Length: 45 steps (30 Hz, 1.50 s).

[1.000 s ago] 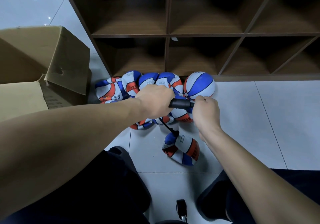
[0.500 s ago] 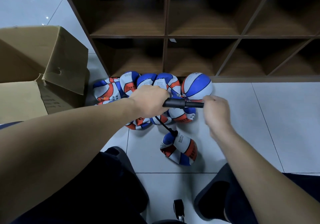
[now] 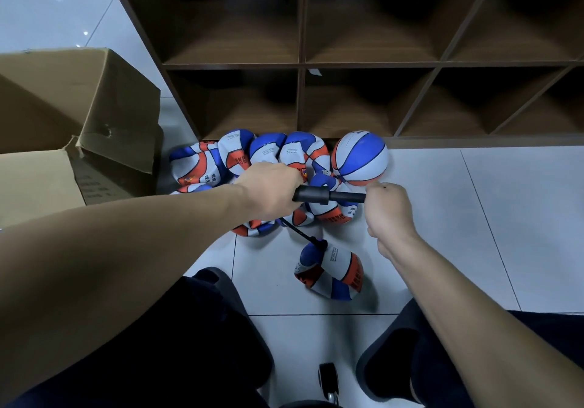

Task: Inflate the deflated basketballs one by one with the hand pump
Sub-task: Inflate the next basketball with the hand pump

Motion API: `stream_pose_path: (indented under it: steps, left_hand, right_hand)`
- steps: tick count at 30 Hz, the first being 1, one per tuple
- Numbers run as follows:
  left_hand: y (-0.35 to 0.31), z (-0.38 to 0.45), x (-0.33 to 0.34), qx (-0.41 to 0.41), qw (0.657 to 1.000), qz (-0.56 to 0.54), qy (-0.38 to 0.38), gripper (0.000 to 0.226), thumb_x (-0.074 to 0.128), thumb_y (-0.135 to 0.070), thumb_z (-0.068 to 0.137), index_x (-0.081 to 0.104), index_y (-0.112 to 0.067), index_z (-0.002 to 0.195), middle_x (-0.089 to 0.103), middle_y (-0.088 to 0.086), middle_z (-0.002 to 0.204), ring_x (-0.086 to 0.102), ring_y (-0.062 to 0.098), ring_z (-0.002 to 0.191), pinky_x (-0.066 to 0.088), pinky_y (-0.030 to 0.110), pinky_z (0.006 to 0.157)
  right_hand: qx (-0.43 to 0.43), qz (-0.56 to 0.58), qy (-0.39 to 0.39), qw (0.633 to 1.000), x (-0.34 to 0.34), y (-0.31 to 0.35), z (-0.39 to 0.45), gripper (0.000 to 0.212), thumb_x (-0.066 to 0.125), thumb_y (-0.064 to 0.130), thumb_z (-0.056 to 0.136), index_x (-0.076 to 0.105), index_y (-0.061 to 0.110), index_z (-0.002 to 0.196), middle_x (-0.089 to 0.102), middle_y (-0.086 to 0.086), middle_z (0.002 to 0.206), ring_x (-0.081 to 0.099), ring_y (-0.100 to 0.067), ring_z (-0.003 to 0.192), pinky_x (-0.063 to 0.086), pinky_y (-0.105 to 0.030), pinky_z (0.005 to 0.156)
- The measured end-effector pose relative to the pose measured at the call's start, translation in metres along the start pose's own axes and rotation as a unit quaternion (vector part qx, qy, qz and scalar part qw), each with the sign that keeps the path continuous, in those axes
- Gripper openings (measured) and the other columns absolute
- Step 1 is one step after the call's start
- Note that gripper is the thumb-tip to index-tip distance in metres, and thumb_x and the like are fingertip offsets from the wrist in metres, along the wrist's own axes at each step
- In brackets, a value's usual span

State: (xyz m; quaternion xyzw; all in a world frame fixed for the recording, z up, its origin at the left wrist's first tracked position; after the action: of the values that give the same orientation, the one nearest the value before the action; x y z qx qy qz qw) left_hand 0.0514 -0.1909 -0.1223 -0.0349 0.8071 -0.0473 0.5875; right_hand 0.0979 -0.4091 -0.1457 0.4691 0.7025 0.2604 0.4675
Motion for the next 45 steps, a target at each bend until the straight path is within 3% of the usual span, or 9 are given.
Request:
stream_pose_path:
  steps: [5, 9, 11, 18, 21, 26, 35, 40, 45]
  left_hand:
    - [0.002, -0.003, -0.004, 0.004, 1.0, 0.021, 0.009, 0.014, 0.057, -0.027, 0.094, 0.063, -0.027, 0.081, 0.062, -0.003, 0.069, 0.062, 0.02, 0.064, 0.054, 0.036, 0.058]
    - [-0.005, -0.004, -0.006, 0.001, 1.0, 0.018, 0.003, 0.018, 0.057, -0.03, 0.096, 0.062, -0.025, 0.079, 0.062, -0.003, 0.067, 0.061, 0.02, 0.063, 0.049, 0.033, 0.055]
    - [-0.009, -0.005, -0.005, 0.002, 1.0, 0.012, 0.006, 0.018, 0.057, -0.031, 0.097, 0.063, -0.025, 0.081, 0.063, -0.003, 0.068, 0.062, 0.021, 0.063, 0.054, 0.036, 0.057]
    - [-0.018, -0.002, -0.005, 0.022, 1.0, 0.014, 0.01, 0.012, 0.057, -0.028, 0.094, 0.064, -0.024, 0.084, 0.064, -0.002, 0.071, 0.062, 0.022, 0.065, 0.058, 0.04, 0.061]
    - [-0.014, -0.002, -0.007, 0.029, 1.0, 0.002, 0.001, 0.016, 0.057, -0.03, 0.093, 0.061, -0.024, 0.078, 0.062, -0.003, 0.067, 0.061, 0.022, 0.062, 0.054, 0.037, 0.055]
    - [-0.002, -0.003, -0.009, 0.034, 0.999, -0.023, -0.018, 0.028, 0.057, -0.038, 0.1, 0.059, -0.024, 0.076, 0.059, -0.003, 0.064, 0.057, 0.017, 0.059, 0.036, 0.03, 0.052]
    - [0.03, -0.004, -0.004, -0.001, 0.999, -0.031, 0.035, 0.032, 0.059, -0.044, 0.1, 0.062, -0.024, 0.076, 0.063, -0.001, 0.066, 0.063, 0.021, 0.062, 0.055, 0.042, 0.06]
    - [0.01, -0.003, -0.01, -0.002, 1.0, -0.023, 0.009, 0.027, 0.059, -0.031, 0.098, 0.056, -0.024, 0.072, 0.056, -0.004, 0.062, 0.053, 0.019, 0.056, 0.04, 0.031, 0.052]
    - [-0.003, -0.004, -0.015, 0.005, 1.0, -0.014, -0.003, 0.014, 0.058, -0.024, 0.093, 0.06, -0.025, 0.079, 0.06, -0.002, 0.069, 0.062, 0.023, 0.067, 0.045, 0.033, 0.056]
  right_hand:
    - [0.007, -0.005, 0.055, 0.998, 0.022, 0.002, -0.009, 0.028, 0.042, 0.026, 0.105, 0.052, 0.015, 0.081, 0.045, 0.001, 0.067, 0.036, -0.021, 0.058, 0.028, -0.032, 0.054]
    - [0.008, 0.007, 0.073, 0.997, 0.029, 0.003, -0.012, 0.025, 0.04, 0.027, 0.102, 0.045, 0.018, 0.08, 0.042, 0.001, 0.067, 0.033, -0.019, 0.057, 0.027, -0.032, 0.053]
    - [0.009, 0.003, 0.074, 0.997, 0.03, 0.003, -0.014, 0.024, 0.039, 0.027, 0.1, 0.044, 0.018, 0.079, 0.041, 0.001, 0.065, 0.032, -0.019, 0.057, 0.027, -0.032, 0.053]
    - [0.01, -0.001, 0.091, 0.996, 0.037, 0.006, -0.023, 0.026, 0.042, 0.028, 0.104, 0.061, 0.013, 0.095, 0.042, 0.003, 0.066, 0.038, -0.018, 0.056, 0.03, -0.031, 0.053]
    - [-0.026, -0.007, 0.098, 0.995, 0.035, 0.011, -0.022, 0.023, 0.044, 0.026, 0.101, 0.052, 0.016, 0.082, 0.041, 0.003, 0.065, 0.037, -0.02, 0.058, 0.031, -0.033, 0.055]
    - [-0.109, -0.042, 0.019, 0.993, 0.004, 0.022, -0.014, 0.029, 0.049, 0.019, 0.098, 0.045, 0.017, 0.069, 0.046, 0.002, 0.067, 0.041, -0.021, 0.065, 0.033, -0.035, 0.06]
    - [-0.141, -0.058, -0.025, 0.988, -0.035, 0.014, 0.006, 0.025, 0.052, 0.016, 0.097, 0.052, 0.015, 0.072, 0.047, 0.008, 0.061, 0.041, -0.02, 0.062, 0.034, -0.032, 0.056]
    - [-0.157, -0.032, -0.109, 0.981, -0.026, 0.019, -0.012, 0.031, 0.048, 0.011, 0.097, 0.04, 0.016, 0.067, 0.042, 0.003, 0.06, 0.037, -0.02, 0.06, 0.03, -0.036, 0.054]
    - [-0.155, -0.034, -0.101, 0.982, -0.007, 0.022, -0.024, 0.027, 0.046, 0.014, 0.099, 0.048, 0.008, 0.073, 0.053, -0.005, 0.066, 0.047, -0.023, 0.063, 0.036, -0.039, 0.056]
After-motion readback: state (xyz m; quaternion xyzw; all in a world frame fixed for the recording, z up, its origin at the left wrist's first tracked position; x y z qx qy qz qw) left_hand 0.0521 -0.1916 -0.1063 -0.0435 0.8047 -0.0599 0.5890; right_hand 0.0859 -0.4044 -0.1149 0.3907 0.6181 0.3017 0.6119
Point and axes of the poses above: each hand's wrist, its own z-axis towards the middle knuckle, its own x-axis out of the palm, y = z × x, the point moved 6 cm from there along z, towards the middle knuckle
